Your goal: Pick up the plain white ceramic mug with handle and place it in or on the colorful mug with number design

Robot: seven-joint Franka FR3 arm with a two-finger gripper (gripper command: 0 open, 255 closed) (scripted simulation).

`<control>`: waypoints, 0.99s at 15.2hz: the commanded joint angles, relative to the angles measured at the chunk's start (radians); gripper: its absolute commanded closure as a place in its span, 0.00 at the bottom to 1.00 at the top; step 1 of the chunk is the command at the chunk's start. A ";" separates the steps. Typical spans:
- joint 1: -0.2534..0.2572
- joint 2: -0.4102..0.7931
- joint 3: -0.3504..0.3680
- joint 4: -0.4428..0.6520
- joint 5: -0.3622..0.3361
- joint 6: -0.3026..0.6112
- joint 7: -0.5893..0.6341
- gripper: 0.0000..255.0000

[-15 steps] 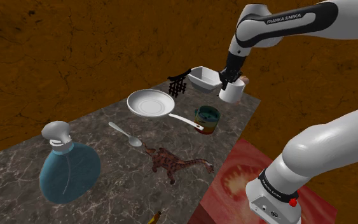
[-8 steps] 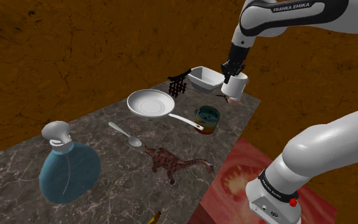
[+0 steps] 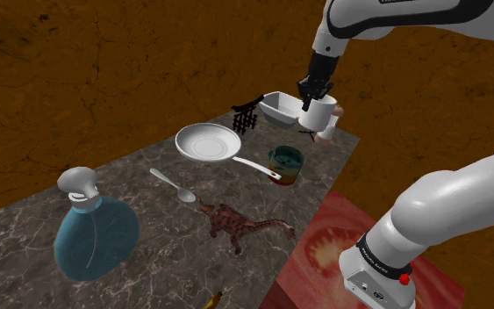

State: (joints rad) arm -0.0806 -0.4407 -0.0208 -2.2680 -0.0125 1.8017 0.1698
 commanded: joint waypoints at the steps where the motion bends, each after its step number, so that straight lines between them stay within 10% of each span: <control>1: 0.019 -0.018 0.035 0.003 0.017 -0.021 0.048 1.00; 15: 0.076 -0.007 0.142 -0.061 0.069 0.057 0.185 1.00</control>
State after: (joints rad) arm -0.0046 -0.4503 0.1207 -2.3192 0.0567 1.8443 0.3550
